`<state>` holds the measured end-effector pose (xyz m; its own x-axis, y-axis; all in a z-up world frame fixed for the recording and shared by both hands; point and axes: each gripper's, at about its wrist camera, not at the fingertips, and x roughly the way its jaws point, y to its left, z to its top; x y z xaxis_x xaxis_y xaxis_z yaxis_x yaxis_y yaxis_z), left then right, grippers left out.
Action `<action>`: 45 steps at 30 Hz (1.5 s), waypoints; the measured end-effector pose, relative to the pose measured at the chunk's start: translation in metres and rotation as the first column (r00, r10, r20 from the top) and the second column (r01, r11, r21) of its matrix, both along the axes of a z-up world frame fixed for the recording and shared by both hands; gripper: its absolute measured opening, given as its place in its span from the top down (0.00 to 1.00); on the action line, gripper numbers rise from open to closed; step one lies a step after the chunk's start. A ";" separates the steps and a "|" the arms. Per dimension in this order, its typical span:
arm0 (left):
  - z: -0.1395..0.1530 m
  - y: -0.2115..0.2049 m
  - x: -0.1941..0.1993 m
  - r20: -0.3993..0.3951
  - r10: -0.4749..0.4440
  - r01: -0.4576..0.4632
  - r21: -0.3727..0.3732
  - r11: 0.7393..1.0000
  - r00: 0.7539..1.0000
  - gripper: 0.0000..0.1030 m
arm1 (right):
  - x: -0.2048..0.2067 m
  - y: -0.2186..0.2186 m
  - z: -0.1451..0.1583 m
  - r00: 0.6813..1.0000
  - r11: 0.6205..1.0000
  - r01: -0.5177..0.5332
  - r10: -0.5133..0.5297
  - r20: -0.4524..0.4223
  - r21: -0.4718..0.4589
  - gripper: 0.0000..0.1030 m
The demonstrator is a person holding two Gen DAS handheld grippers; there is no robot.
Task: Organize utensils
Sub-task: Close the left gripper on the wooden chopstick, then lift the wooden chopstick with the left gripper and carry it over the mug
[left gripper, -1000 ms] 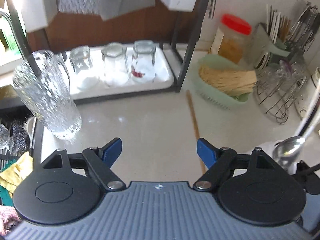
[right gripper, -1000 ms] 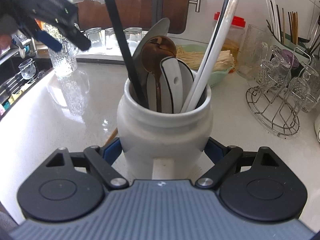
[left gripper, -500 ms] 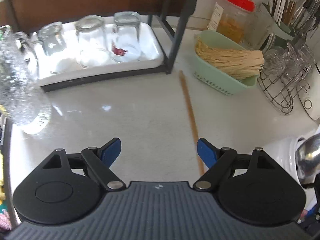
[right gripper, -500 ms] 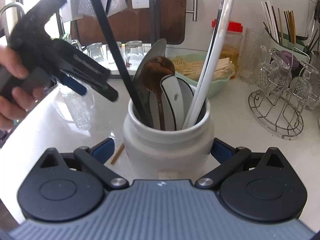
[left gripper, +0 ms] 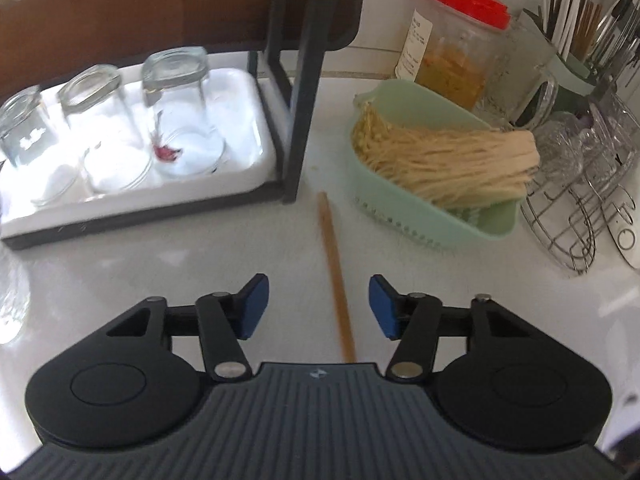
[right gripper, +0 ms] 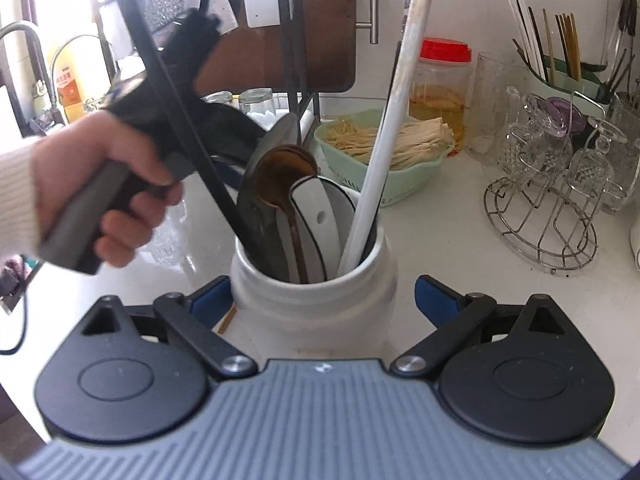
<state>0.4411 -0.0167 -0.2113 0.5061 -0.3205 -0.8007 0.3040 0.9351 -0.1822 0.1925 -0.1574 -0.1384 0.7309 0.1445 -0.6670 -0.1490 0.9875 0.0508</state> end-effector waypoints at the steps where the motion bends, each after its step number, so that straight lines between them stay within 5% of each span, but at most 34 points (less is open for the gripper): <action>1: 0.000 -0.002 0.003 0.005 0.000 0.000 0.002 1.000 1.000 0.46 | 0.000 0.000 0.001 1.000 1.000 -0.001 0.001 0.004 -0.001 0.04; 29: -0.017 -0.044 0.047 0.092 -0.028 0.014 0.150 0.989 0.995 0.70 | 0.011 0.007 0.001 0.998 0.998 -0.051 0.050 -0.033 -0.031 0.13; 34: -0.017 -0.049 0.049 0.091 -0.052 0.036 0.163 0.986 0.994 0.90 | 0.012 0.006 0.000 0.998 0.998 -0.047 0.046 -0.035 -0.027 0.13; 45: -0.009 -0.041 0.038 0.081 -0.056 0.044 0.154 0.987 0.995 0.93 | 0.016 0.008 -0.001 0.998 0.999 -0.036 0.035 -0.044 -0.028 0.13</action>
<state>0.4794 -0.0573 -0.2203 0.5604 -0.2253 -0.7970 0.3593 0.9331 -0.0111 0.2082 -0.1495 -0.1394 0.6959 0.1499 -0.7023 -0.1819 0.9829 0.0296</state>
